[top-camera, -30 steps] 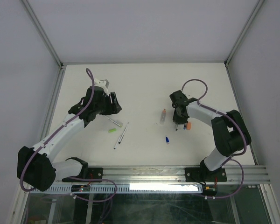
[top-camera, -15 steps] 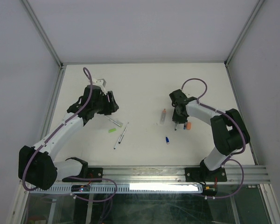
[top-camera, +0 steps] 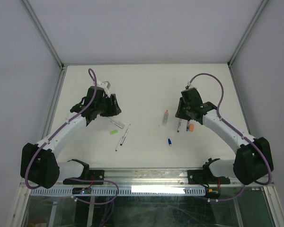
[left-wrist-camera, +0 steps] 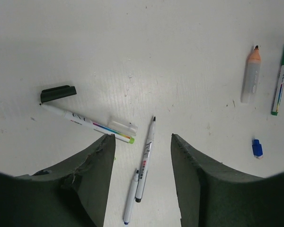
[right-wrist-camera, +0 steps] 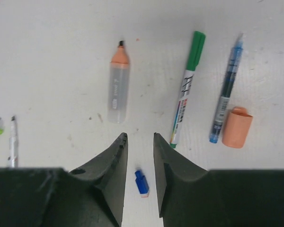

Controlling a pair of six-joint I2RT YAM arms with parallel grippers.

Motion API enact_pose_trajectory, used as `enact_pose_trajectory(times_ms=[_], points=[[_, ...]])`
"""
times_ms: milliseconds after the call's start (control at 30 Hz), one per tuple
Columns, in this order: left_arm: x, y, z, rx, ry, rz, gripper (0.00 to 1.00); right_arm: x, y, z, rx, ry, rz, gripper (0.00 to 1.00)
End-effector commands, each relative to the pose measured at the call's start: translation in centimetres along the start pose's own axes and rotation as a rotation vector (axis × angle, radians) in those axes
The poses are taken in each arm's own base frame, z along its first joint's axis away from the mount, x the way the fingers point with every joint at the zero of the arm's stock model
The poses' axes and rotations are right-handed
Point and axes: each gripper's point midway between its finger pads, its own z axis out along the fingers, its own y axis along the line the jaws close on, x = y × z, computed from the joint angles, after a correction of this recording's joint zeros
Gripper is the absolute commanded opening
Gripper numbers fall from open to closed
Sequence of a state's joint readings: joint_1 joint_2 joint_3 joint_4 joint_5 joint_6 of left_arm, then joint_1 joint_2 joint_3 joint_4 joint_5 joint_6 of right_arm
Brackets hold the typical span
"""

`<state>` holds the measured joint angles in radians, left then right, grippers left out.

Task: Insert the pens into the pen caps
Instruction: Place the pen at the center of the board.

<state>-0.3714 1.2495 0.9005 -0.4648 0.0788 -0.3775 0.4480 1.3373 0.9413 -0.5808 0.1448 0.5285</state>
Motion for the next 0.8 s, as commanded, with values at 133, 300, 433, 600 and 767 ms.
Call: enact_pose_trajectory(times_ms=[133, 300, 433, 600, 767], points=[[1.9, -2.1, -0.6, 0.008, 0.068, 0.087, 0.51, 1.6, 3.2, -3.9, -0.292, -0.047, 0.046, 0.32], [4.6, -2.3, -0.3, -0.037, 0.144, 0.137, 0.51, 3.0, 3.3, -5.1, -0.349, -0.061, 0.068, 0.32], [7.0, -2.6, 0.8, -0.058, 0.207, 0.178, 0.51, 4.0, 3.5, -5.3, -0.363, -0.050, 0.061, 0.32], [8.3, -2.3, 2.3, -0.099, 0.259, 0.209, 0.50, 5.0, 3.9, -5.5, -0.375, -0.027, 0.034, 0.31], [9.5, -2.3, 3.8, -0.120, 0.318, 0.246, 0.49, 6.0, 3.2, -5.3, -0.350, -0.020, 0.021, 0.31]])
